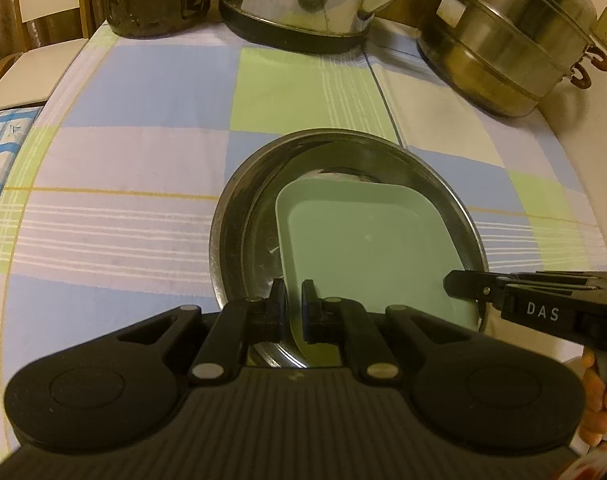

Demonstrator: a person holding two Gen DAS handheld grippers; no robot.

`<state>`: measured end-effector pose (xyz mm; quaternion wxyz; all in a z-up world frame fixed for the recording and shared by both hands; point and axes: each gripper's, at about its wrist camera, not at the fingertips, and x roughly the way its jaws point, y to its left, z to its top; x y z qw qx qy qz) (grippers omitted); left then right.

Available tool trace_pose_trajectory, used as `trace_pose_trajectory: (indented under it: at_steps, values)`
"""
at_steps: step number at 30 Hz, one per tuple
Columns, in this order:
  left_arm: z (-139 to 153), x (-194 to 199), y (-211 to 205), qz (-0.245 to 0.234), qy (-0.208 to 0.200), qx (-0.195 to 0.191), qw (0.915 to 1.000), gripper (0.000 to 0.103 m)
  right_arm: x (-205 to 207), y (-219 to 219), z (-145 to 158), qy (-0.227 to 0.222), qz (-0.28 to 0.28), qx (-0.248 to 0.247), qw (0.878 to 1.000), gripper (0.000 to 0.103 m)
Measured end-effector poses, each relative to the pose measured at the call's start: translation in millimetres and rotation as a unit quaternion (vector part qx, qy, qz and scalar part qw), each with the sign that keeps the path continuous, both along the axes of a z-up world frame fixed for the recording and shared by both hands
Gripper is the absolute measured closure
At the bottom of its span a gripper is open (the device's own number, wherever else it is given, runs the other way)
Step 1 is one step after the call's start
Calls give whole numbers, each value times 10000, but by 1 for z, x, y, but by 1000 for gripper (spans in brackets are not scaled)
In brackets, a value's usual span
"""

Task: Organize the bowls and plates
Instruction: 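Carry the green plate with the right tool and lower it into the steel plate, then open the right tool and withdraw from the stacked plates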

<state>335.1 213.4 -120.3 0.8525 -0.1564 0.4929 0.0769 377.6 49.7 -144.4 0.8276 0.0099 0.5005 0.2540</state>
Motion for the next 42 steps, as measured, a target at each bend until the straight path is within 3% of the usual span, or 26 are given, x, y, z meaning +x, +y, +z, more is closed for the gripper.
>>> trace_pose_trajectory:
  at_steps: [14, 17, 19, 24, 29, 42]
  values:
    - [-5, 5, 1, 68, 23, 66, 10000, 91, 7, 5, -6, 123, -66, -35, 9999, 98]
    - [-1, 5, 0, 39, -51, 93, 9999, 91, 4, 0, -1, -5, -118, 105, 9999, 85]
    - [4, 3, -1, 20, -110, 142, 9998, 91, 2, -4, 5, -72, -123, 264, 9995, 62]
    - [21, -9, -10, -26, -283, 304, 9991, 90, -8, -11, 24, -259, -106, 536, 9982, 59]
    - [41, -29, -20, 28, -429, 371, 9984, 89, -27, -29, 43, -378, -86, 747, 9965, 49]
    - [83, -105, -67, 178, -604, 416, 9971, 88, -95, -88, 85, -525, -226, 1206, 9910, 38]
